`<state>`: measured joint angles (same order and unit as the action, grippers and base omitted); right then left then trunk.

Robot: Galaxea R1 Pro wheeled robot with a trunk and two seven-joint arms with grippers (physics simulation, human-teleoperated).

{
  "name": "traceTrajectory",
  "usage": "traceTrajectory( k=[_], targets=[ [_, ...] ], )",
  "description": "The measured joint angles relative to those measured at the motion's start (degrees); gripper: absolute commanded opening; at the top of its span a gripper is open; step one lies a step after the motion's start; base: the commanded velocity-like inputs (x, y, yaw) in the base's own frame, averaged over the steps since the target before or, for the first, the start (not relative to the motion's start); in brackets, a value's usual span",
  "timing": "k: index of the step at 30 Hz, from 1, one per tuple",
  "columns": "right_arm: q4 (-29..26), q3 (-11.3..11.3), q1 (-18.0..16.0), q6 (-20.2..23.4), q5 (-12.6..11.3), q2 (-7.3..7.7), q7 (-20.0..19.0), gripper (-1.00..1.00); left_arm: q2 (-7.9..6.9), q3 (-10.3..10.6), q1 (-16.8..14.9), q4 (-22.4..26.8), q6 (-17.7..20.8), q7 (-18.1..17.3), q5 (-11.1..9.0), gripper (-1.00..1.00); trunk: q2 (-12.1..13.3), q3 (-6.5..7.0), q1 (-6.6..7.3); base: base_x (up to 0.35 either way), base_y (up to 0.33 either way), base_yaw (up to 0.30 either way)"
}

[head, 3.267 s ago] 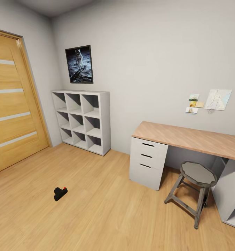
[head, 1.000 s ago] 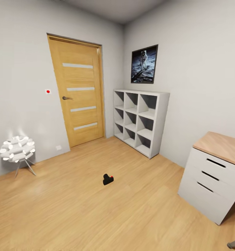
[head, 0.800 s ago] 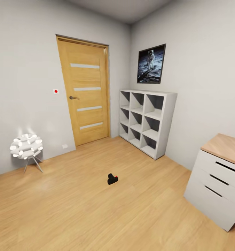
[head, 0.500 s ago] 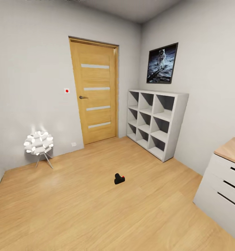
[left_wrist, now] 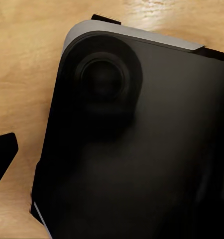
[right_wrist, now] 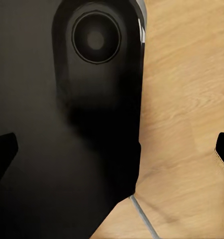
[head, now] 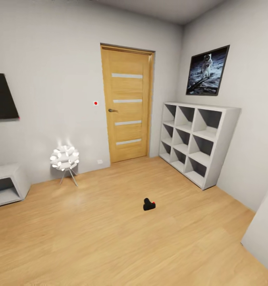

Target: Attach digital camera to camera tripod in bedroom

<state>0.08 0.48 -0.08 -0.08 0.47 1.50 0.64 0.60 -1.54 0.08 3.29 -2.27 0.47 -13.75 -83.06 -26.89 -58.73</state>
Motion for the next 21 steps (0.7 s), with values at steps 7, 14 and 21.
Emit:
traceTrajectory(
  k=[7,14,21],
  targets=[
    [0.0,0.0,0.0,0.0,0.0,-0.01,0.0,1.0,0.0,0.0,0.0,0.0,0.0,0.01,0.02,1.0,0.0,0.0,0.0,0.0,0.0,0.268],
    [0.0,0.0,0.0,0.0,0.0,-0.01,0.0,1.0,0.0,0.0,0.0,-0.07,0.0,0.01,-0.03,1.0,0.0,0.0,0.0,0.0,0.0,0.204],
    [0.0,-0.06,0.0,-0.09,0.0,0.1,0.0,1.0,0.0,0.0,0.0,-0.08,0.01,0.01,-0.02,1.0,0.0,0.0,0.0,0.0,0.0,0.043]
  ],
)
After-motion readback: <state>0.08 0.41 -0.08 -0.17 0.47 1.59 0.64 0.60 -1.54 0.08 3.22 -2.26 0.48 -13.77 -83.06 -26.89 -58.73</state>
